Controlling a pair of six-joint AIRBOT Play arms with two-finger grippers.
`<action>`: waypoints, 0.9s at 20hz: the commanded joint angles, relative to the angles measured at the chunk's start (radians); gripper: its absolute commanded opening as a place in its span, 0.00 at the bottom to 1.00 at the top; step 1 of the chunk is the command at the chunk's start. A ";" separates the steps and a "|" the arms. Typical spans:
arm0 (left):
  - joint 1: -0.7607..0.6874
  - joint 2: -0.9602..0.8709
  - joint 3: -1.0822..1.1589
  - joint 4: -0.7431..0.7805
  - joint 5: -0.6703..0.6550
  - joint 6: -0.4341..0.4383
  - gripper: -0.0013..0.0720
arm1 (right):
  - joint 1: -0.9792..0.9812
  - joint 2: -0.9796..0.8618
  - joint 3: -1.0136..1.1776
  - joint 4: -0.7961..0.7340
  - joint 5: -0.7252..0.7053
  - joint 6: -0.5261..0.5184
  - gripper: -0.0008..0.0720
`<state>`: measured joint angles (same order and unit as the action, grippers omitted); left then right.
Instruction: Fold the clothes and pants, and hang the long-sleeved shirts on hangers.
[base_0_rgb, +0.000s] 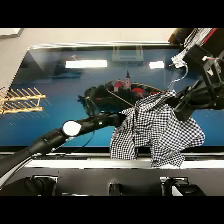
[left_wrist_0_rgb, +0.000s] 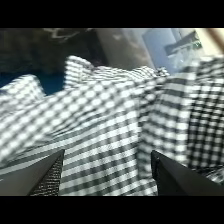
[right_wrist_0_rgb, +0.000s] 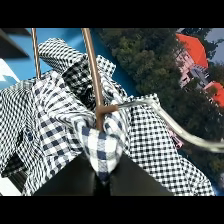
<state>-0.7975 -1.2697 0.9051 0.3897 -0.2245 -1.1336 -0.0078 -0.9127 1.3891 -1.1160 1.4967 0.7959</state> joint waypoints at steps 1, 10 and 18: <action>-0.068 -0.072 0.084 0.002 0.031 -0.001 0.86 | 0.000 0.001 0.000 -0.012 0.001 0.006 0.04; -0.112 -0.093 0.086 0.002 0.069 -0.018 0.85 | 0.000 0.001 0.000 -0.021 0.001 0.039 0.04; -0.146 -0.182 0.183 0.002 0.057 -0.064 0.75 | 0.000 0.001 0.000 -0.022 0.001 0.058 0.04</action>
<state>-0.9287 -1.4265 1.0546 0.3904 -0.1631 -1.1896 -0.0078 -0.9127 1.3891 -1.1374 1.4975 0.8474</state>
